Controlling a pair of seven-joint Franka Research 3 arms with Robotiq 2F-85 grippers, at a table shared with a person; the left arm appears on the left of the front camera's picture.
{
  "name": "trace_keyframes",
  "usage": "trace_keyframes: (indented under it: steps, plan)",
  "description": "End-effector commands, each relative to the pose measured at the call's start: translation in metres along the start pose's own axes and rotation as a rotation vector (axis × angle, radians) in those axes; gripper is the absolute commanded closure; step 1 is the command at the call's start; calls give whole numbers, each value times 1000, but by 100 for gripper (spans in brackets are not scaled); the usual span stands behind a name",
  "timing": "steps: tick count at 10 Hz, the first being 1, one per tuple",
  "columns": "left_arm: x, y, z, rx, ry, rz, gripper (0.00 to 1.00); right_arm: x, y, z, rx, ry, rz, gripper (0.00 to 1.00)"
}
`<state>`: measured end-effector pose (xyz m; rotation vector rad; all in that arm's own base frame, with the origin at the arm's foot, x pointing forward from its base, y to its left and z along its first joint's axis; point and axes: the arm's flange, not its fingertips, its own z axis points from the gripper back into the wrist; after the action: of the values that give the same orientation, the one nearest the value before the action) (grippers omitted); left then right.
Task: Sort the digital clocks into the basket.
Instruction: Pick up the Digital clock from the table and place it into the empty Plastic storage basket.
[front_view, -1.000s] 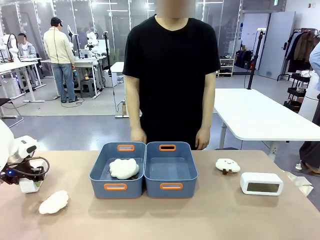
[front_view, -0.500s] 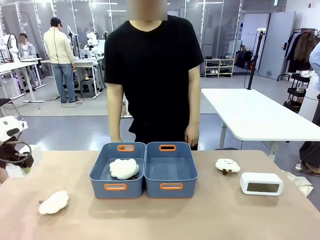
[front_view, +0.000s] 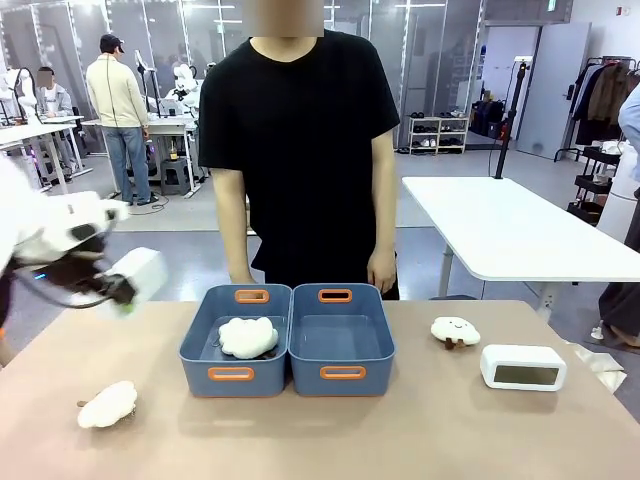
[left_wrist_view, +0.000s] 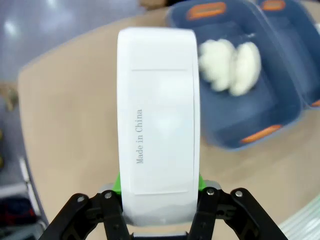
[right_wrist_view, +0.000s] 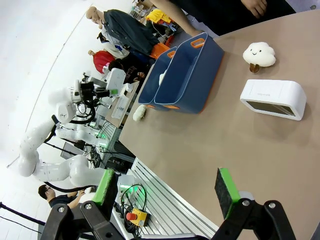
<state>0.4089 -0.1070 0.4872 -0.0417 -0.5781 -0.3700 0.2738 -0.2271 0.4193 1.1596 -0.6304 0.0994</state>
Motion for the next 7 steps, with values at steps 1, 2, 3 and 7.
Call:
trace_keyframes:
  steps: [1,2,3,7]
  plan:
    - [55,-75,5,34,15,-104,48,1,1,1,10,-9,14,0]
    - [78,-117,-5,-1,16,-118,48,1,1,1,10,-9,14,0]
    - [103,-154,-10,-20,32,-109,48,1,1,1,10,-9,14,0]
    - [159,-261,-79,8,144,-56,48,1,1,1,10,-9,14,0]
